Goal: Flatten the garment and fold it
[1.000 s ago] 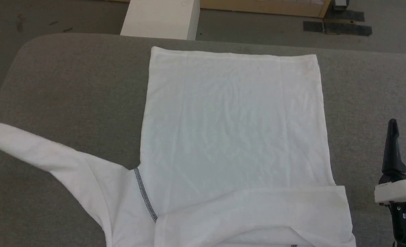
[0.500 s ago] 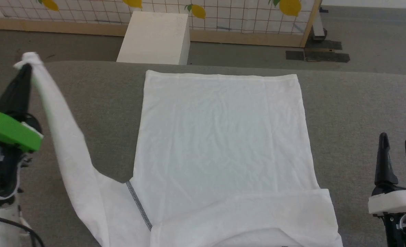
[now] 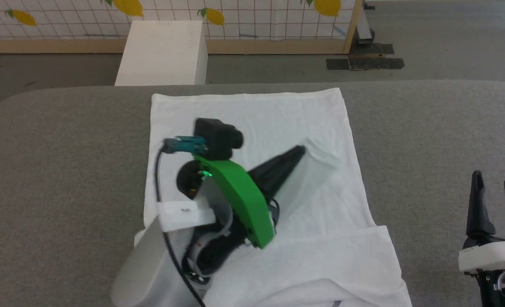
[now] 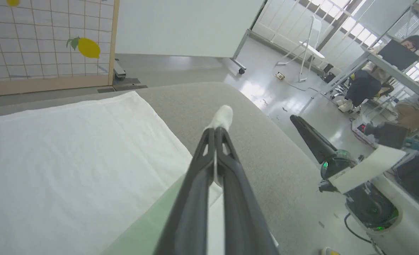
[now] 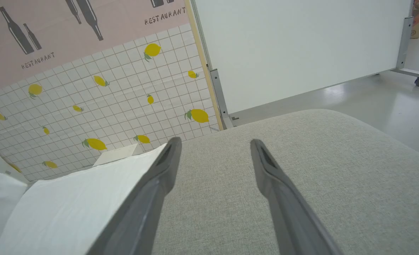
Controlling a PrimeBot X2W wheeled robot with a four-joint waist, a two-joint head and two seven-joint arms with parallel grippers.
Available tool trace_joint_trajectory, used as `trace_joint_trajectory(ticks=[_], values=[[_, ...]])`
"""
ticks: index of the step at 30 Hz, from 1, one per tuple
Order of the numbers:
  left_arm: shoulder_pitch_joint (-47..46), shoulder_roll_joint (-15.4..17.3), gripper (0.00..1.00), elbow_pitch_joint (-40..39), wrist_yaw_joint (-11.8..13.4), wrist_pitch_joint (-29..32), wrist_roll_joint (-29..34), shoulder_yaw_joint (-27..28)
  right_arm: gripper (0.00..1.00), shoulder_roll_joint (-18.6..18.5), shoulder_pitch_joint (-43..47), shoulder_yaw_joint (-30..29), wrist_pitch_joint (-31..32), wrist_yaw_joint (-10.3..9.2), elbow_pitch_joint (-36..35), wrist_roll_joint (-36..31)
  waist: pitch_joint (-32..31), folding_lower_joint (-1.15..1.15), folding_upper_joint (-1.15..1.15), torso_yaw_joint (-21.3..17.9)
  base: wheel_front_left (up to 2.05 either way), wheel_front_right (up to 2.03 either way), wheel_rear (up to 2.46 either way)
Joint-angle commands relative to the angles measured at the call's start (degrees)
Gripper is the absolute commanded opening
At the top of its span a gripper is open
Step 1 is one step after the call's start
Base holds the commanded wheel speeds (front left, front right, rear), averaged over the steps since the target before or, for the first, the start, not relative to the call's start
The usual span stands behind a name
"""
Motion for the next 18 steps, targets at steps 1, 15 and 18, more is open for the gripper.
trace_joint_trajectory(ticks=[1, 15, 18], values=[[-0.95, -0.48, 0.00, 1.45, -0.30, 0.00, 0.17, -2.23, 1.00, 0.00, -0.36, 0.42, -0.01, -0.08, -0.13, 0.33, 0.90, 0.01, 0.00, -1.50, 0.00, 0.00, 0.00], [-4.26, -0.42, 0.74, 15.00, -0.45, 1.08, -4.41, -24.55, 1.00, 0.00, -1.47, 2.39, -2.04, -0.08, 1.85, 1.45, 4.36, 0.01, 0.00, -4.64, 0.00, 0.00, 0.00], [-4.39, -0.35, 1.00, 15.96, -0.45, 0.97, -6.28, -25.45, 1.00, 0.00, -1.79, 2.33, -2.36, -0.08, 2.29, 1.46, 4.29, 0.01, 0.00, -4.37, 0.00, 0.00, 0.00]])
